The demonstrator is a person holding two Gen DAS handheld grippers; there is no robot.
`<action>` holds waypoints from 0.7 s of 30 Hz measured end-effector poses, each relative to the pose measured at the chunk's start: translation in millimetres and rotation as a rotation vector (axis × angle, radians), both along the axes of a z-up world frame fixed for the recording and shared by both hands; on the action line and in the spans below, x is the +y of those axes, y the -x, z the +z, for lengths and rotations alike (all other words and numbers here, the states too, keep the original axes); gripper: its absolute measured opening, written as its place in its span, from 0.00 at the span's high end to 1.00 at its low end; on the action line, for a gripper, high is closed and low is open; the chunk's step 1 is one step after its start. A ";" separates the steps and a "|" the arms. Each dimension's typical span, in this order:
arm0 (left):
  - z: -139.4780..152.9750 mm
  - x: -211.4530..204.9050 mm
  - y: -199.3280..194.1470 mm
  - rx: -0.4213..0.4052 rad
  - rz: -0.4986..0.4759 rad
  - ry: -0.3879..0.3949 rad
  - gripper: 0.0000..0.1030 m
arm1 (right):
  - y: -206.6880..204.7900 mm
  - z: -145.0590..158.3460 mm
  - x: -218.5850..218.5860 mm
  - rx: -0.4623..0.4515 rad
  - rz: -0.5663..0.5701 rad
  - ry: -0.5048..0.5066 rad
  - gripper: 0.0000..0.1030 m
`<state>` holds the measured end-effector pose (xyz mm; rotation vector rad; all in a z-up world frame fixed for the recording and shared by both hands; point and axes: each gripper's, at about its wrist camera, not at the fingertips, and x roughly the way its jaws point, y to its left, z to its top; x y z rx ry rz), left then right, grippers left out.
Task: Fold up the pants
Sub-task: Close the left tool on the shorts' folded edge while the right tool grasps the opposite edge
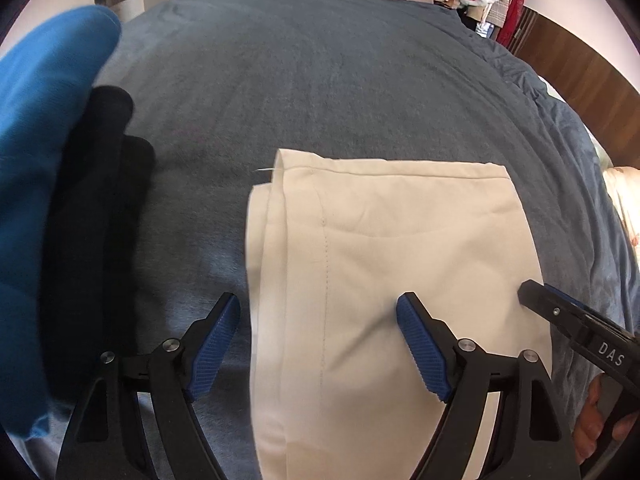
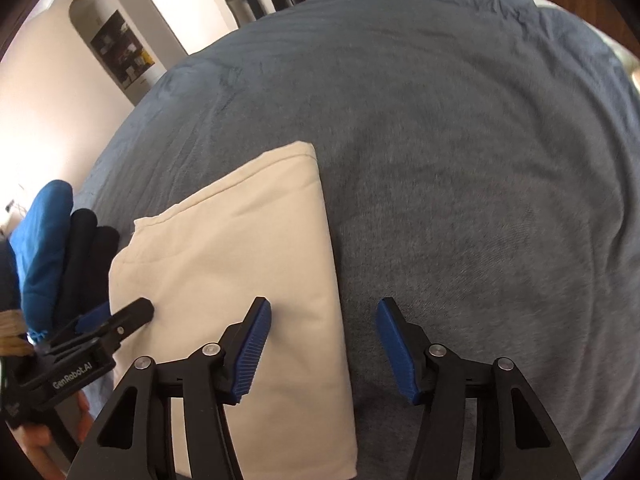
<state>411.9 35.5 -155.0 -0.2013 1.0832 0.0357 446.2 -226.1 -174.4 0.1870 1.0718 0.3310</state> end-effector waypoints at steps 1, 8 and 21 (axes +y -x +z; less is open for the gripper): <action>-3.2 0.3 -2.2 0.010 -0.010 0.019 0.22 | -1.0 -2.2 -0.3 0.004 -0.002 -0.003 0.45; -18.1 2.9 -11.0 0.030 -0.022 0.129 0.30 | -7.6 -13.2 8.0 0.027 0.018 -0.012 0.58; -2.8 -0.9 -12.4 0.020 -0.078 0.159 0.65 | -9.5 -9.4 11.4 0.039 -0.046 -0.025 0.85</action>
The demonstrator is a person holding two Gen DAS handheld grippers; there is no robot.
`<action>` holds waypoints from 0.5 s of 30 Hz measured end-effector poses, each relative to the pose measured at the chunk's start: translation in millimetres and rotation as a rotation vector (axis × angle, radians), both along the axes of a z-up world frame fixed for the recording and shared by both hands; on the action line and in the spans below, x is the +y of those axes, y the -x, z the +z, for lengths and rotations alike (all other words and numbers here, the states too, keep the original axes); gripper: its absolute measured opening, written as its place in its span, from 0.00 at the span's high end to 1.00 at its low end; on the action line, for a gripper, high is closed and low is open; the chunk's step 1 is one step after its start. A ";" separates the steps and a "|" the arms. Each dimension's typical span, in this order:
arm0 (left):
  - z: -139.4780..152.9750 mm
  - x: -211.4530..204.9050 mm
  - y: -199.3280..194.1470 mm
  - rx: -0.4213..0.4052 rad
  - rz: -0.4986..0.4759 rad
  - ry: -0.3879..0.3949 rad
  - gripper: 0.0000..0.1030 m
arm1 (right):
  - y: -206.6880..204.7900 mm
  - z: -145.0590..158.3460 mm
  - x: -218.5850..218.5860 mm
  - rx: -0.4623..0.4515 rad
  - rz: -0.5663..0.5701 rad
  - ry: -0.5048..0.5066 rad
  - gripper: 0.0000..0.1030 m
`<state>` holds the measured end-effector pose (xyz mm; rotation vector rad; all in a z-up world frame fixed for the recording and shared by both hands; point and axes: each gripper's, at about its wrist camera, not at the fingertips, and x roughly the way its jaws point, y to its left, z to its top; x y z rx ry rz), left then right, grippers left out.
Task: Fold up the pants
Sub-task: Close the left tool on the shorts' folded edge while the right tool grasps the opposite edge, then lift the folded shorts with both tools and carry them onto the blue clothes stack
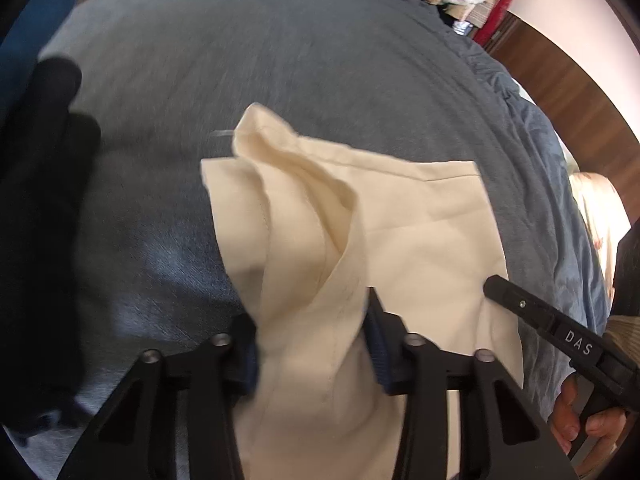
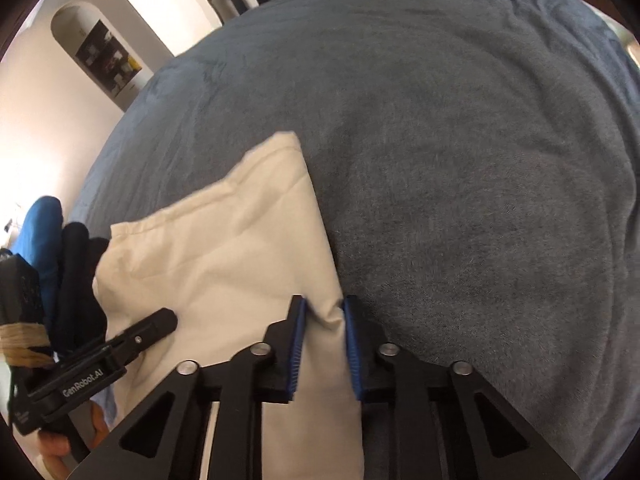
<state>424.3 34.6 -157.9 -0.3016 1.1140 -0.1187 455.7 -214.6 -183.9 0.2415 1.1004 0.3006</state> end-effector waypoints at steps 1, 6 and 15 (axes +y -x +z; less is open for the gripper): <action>4.6 -1.7 1.2 -0.009 -0.012 -0.004 0.69 | 2.0 3.3 0.3 -0.008 0.000 0.001 0.86; 21.9 -1.7 6.2 -0.032 -0.034 0.035 0.75 | 12.9 28.1 13.4 -0.081 0.001 0.035 0.93; 66.7 7.3 28.1 -0.119 -0.047 0.110 0.76 | 34.0 76.1 5.0 -0.171 -0.038 0.044 0.93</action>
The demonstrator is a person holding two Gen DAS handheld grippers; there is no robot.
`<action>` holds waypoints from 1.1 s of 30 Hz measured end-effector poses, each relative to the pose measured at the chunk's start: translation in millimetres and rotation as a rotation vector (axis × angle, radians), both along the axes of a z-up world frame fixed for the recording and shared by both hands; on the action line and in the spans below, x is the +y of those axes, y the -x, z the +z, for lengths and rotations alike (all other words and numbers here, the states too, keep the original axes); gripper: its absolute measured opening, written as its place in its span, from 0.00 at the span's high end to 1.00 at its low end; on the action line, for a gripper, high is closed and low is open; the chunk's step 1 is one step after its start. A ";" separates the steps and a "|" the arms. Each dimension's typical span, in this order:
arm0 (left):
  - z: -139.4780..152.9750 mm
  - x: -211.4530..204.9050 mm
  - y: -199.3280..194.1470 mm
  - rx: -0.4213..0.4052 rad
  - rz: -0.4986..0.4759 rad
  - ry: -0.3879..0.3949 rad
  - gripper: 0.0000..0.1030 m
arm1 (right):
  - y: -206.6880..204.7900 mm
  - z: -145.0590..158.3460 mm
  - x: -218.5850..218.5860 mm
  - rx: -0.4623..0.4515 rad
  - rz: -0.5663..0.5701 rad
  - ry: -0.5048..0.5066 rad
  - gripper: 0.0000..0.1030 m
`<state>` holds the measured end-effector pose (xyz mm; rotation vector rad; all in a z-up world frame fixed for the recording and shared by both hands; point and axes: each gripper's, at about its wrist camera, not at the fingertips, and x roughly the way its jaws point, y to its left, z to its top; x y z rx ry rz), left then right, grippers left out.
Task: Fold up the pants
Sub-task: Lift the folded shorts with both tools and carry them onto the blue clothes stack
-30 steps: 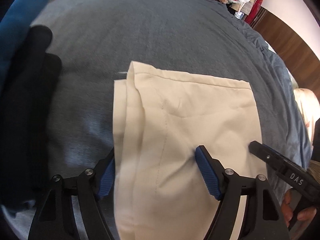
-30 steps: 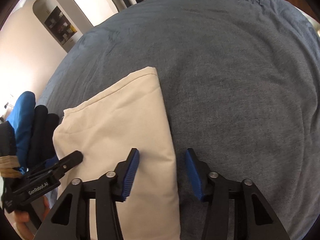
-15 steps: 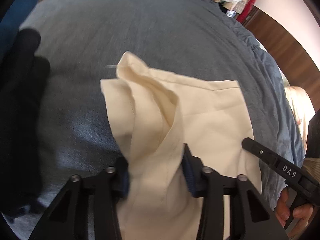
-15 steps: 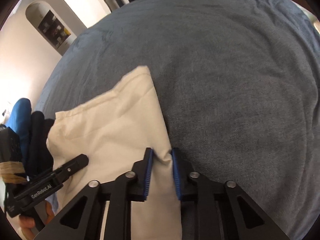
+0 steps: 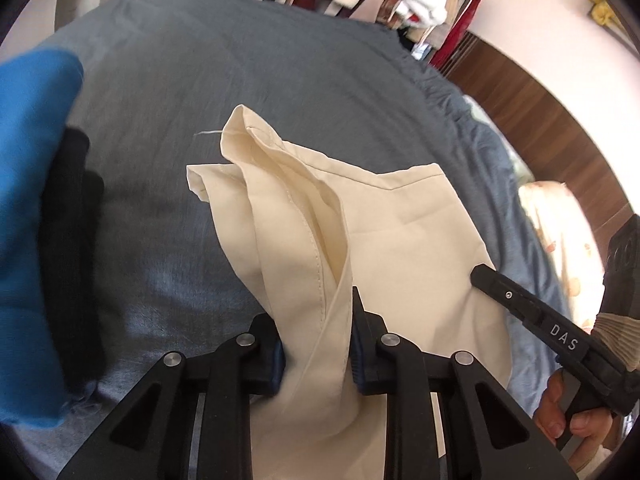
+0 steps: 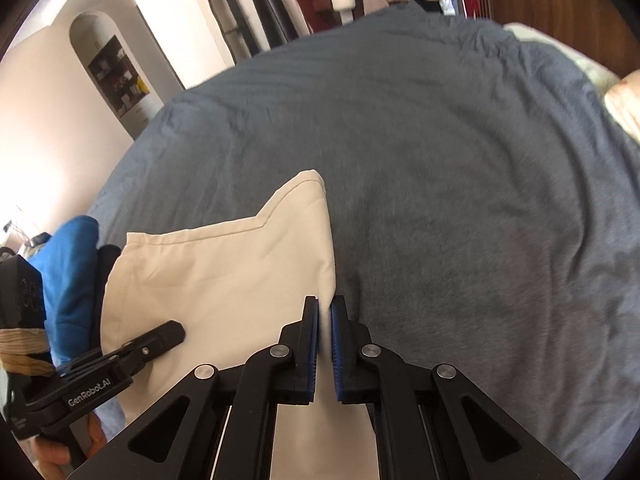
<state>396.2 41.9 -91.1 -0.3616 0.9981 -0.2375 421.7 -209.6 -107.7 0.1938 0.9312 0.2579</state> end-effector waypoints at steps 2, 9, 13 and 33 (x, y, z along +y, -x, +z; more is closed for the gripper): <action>17.4 4.9 6.9 -0.031 0.001 0.012 0.76 | 5.8 13.3 0.5 -0.025 -0.005 -0.005 0.93; 78.9 34.6 32.9 -0.127 0.024 0.023 0.76 | 27.4 75.8 19.0 -0.144 0.017 -0.021 0.93; 111.0 67.5 49.6 -0.167 0.044 0.019 0.76 | 37.3 104.1 38.0 -0.195 0.051 -0.036 0.93; 137.5 228.6 60.9 -0.196 0.142 -0.162 0.76 | 29.9 117.7 215.5 -0.285 0.236 -0.152 0.93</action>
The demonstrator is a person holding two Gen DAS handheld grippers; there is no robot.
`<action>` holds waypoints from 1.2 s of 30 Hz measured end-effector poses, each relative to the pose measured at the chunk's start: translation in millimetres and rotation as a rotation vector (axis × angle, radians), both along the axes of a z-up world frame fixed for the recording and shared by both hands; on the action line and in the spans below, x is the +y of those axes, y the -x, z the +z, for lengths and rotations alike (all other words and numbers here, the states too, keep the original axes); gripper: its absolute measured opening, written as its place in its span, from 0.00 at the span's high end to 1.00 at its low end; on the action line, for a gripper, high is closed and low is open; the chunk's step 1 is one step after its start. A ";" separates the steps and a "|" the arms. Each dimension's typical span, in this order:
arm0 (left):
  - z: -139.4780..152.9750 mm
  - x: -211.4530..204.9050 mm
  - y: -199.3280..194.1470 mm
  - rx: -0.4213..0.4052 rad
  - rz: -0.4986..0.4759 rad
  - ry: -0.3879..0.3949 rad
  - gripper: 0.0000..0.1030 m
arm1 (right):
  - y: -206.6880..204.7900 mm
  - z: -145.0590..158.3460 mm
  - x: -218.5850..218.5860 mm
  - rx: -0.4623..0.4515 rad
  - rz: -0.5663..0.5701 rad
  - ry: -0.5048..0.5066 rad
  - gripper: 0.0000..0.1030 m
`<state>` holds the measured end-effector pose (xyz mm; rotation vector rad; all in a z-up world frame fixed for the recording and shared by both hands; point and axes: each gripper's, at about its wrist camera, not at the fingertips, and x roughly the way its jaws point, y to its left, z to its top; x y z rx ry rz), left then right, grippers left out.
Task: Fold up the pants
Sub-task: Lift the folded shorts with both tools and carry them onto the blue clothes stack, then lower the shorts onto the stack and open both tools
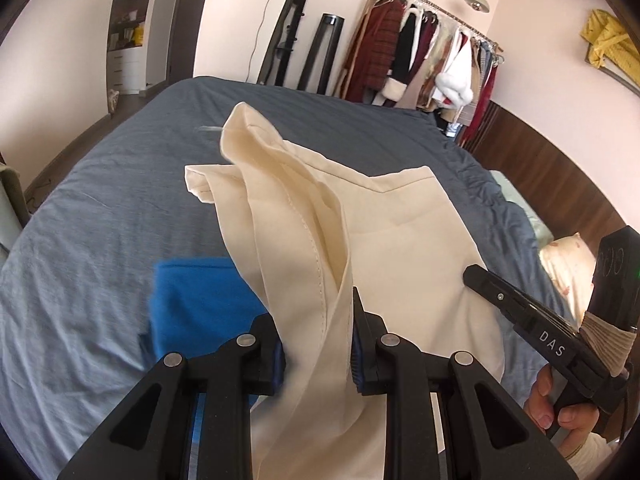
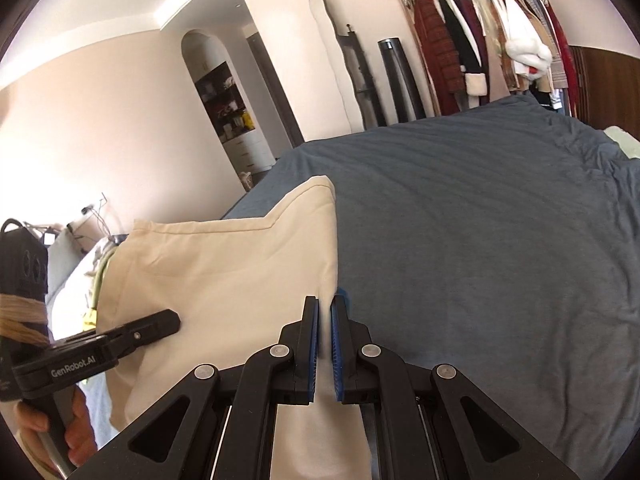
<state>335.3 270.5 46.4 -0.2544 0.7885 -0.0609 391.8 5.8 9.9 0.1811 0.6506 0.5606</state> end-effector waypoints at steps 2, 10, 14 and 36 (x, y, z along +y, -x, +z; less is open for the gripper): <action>-8.0 11.8 -7.3 0.011 -0.005 0.001 0.76 | -7.5 -9.4 9.6 0.012 0.003 -0.008 0.93; -45.7 32.8 -24.8 0.073 -0.021 0.013 0.74 | -30.0 -45.0 35.0 0.051 0.006 0.038 0.93; -50.7 32.8 -22.8 0.076 -0.015 -0.020 0.66 | -35.4 -58.4 38.2 0.082 -0.003 0.052 0.93; -55.5 66.6 0.2 0.160 0.236 -0.269 0.36 | -34.2 -75.9 35.0 0.165 -0.168 0.272 0.86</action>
